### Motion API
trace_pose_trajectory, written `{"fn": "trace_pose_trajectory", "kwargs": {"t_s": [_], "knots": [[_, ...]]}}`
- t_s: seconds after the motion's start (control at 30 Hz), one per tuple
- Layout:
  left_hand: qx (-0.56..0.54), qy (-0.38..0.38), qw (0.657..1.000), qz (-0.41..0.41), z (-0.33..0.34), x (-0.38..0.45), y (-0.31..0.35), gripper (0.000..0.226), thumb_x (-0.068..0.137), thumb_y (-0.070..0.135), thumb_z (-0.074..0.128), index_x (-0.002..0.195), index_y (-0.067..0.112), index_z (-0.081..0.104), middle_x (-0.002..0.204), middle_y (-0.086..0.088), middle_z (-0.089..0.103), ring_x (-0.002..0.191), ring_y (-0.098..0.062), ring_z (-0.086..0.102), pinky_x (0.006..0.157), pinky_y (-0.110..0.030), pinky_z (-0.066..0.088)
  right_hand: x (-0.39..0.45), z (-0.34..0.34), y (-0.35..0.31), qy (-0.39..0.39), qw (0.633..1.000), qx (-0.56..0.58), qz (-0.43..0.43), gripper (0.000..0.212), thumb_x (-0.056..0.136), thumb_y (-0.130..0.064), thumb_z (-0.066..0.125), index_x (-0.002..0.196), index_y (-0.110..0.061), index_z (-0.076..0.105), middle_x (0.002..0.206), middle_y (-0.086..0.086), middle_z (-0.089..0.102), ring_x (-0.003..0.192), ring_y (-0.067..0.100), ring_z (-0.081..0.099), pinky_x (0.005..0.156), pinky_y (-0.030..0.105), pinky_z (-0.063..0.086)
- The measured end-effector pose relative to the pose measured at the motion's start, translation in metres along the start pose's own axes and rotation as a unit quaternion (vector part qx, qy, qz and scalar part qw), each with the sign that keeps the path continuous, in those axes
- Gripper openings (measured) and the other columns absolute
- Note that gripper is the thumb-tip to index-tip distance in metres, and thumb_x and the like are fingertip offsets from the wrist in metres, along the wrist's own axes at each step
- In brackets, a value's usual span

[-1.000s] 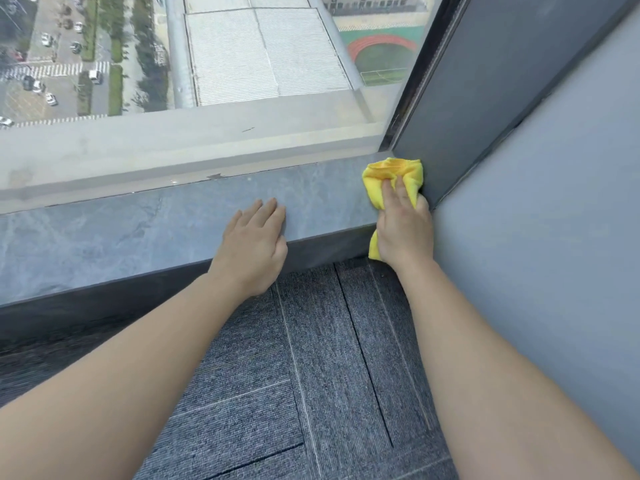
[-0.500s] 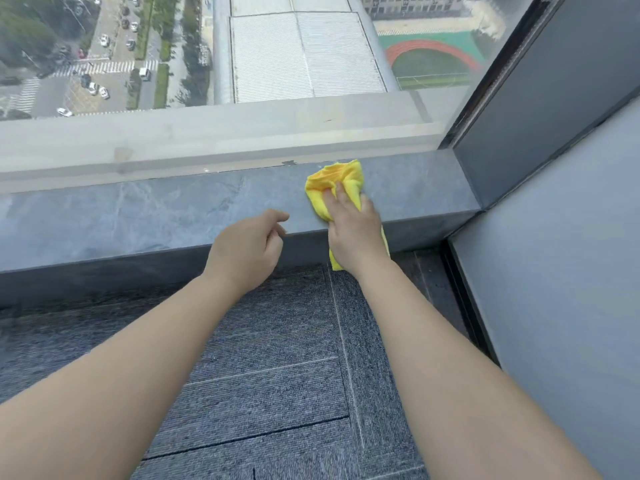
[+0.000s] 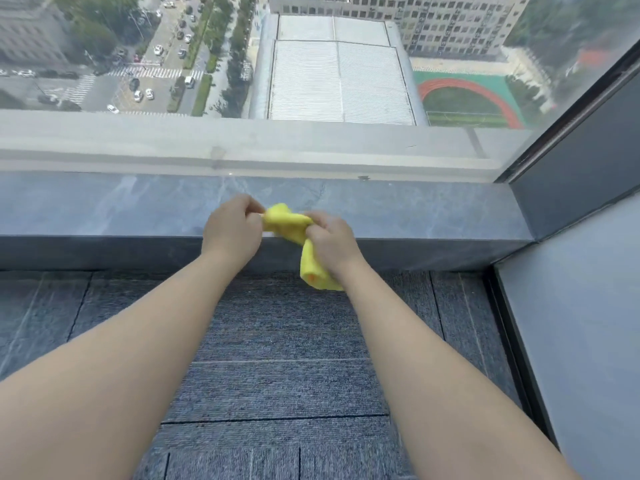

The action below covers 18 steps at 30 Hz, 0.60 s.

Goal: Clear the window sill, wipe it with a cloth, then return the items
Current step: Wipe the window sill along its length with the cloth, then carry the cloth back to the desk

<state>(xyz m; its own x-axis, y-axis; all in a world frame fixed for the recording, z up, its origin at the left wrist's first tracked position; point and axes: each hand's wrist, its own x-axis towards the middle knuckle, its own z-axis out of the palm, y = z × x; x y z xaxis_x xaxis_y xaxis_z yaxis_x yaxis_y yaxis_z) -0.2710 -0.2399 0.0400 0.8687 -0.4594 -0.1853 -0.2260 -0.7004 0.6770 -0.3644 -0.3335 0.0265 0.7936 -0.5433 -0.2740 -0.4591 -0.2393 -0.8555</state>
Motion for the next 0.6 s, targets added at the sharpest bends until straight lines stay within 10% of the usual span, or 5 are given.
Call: {"fn": "trace_pose_trajectory", "kwargs": {"t_s": [0.17,0.3,0.5,0.6], "knots": [[-0.193,-0.142,0.963,-0.122,-0.025,-0.003,0.036,0.044,0.092,0.033,0.043,0.127,0.007,0.044,0.129,-0.010,0.049,0.115,-0.026,0.047,0.102,-0.040,0.039,-0.002,-0.030,-0.052,0.095,0.932,0.329,0.117,0.025,0.088,-0.001,0.038,0.073,-0.014,0.054,0.070,0.006,0.049,0.066,0.020,0.045,0.064,0.030,0.037],[-0.359,-0.278,0.867,-0.204,-0.070,-0.025,0.086,0.035,0.092,0.041,0.038,0.099,0.012,0.056,0.093,-0.005,0.057,0.081,-0.021,0.055,0.069,-0.032,0.047,-0.024,-0.055,-0.112,0.053,0.869,0.454,0.191,0.052,0.081,-0.022,0.049,0.125,0.004,0.046,0.112,0.024,0.056,0.095,0.036,0.057,0.077,0.039,0.051],[-0.461,-0.178,0.843,-0.214,-0.173,-0.064,0.170,0.012,0.092,0.024,0.046,0.098,0.015,0.052,0.083,-0.001,0.058,0.074,-0.017,0.056,0.062,-0.032,0.047,-0.072,-0.108,-0.234,-0.004,0.900,0.386,0.202,0.070,0.065,-0.036,0.058,0.122,0.005,0.051,0.123,0.023,0.057,0.111,0.038,0.057,0.101,0.054,0.043],[-0.468,-0.127,0.847,-0.220,-0.236,-0.081,0.204,0.010,0.088,0.026,0.053,0.090,0.016,0.055,0.095,-0.007,0.062,0.090,-0.026,0.060,0.080,-0.044,0.052,-0.094,-0.135,-0.300,-0.047,0.925,0.328,0.185,0.034,0.082,-0.024,0.061,0.102,0.003,0.056,0.096,0.013,0.062,0.087,0.029,0.059,0.084,0.044,0.049]]}}
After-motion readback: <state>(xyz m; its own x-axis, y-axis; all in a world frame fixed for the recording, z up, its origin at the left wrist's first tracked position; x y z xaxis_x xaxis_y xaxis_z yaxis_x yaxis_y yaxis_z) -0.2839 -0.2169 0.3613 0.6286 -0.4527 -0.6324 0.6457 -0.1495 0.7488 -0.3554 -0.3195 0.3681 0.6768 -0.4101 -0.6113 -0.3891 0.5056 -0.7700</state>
